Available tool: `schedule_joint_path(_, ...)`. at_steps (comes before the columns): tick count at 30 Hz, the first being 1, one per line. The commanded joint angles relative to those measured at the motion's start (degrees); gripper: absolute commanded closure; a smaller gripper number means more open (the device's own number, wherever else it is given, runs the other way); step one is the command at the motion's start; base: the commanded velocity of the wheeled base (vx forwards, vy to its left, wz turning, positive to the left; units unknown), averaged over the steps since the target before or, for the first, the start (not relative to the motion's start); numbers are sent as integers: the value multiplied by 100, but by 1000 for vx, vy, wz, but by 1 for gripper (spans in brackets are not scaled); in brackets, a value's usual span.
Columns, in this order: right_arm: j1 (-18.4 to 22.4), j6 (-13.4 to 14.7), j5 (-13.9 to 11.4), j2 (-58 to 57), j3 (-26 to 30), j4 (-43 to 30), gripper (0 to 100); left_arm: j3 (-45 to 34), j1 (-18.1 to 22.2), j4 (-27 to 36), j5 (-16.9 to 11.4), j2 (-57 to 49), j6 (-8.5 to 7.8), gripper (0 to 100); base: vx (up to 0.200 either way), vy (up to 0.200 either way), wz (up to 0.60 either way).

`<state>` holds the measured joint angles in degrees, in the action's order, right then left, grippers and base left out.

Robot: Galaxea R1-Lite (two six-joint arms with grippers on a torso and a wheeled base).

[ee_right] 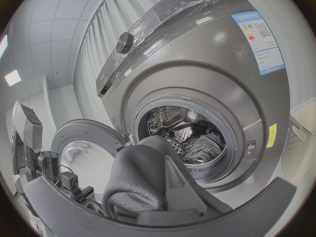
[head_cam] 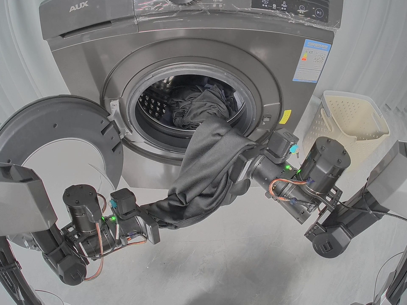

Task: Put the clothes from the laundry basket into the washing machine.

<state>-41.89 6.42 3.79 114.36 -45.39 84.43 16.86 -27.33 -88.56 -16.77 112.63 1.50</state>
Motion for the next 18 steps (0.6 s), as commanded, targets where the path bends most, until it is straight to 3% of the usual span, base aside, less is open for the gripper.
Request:
schedule_joint_path(1,-30,-1,-1,-19,-14,3,100,54,17,-3,-1,137,17,100,0,0,0)
schedule_joint_path(2,-21,-1,-1,-10,-14,3,100,63,35,6,-10,145,8,0,0,0,0)
schedule_joint_path(7,75,-1,-1,34,-111,3,100,-192,9,6,-54,172,26,0,0,0,0)
schedule_joint_path(8,111,-1,-1,60,-146,3,100,-350,0,-3,-159,137,26,0,0,0,0)
schedule_joint_path(11,163,-1,78,104,-225,3,100,-816,-106,6,-819,31,-27,0,0,0,0)
schedule_joint_path(13,163,-1,87,104,-269,-6,100,-1018,-158,6,-1074,5,-141,0,0,0,0)
schedule_joint_path(15,163,-1,87,104,-313,-14,100,-1088,-158,6,-1153,22,-273,0,0,0,0)
schedule_joint_path(16,163,-1,87,95,-348,-32,100,-1141,-158,6,-1188,22,-414,0,0,0,0)
schedule_joint_path(18,163,-1,87,95,-401,-111,100,-1194,-167,6,-1267,-4,-493,0,0,0,0)
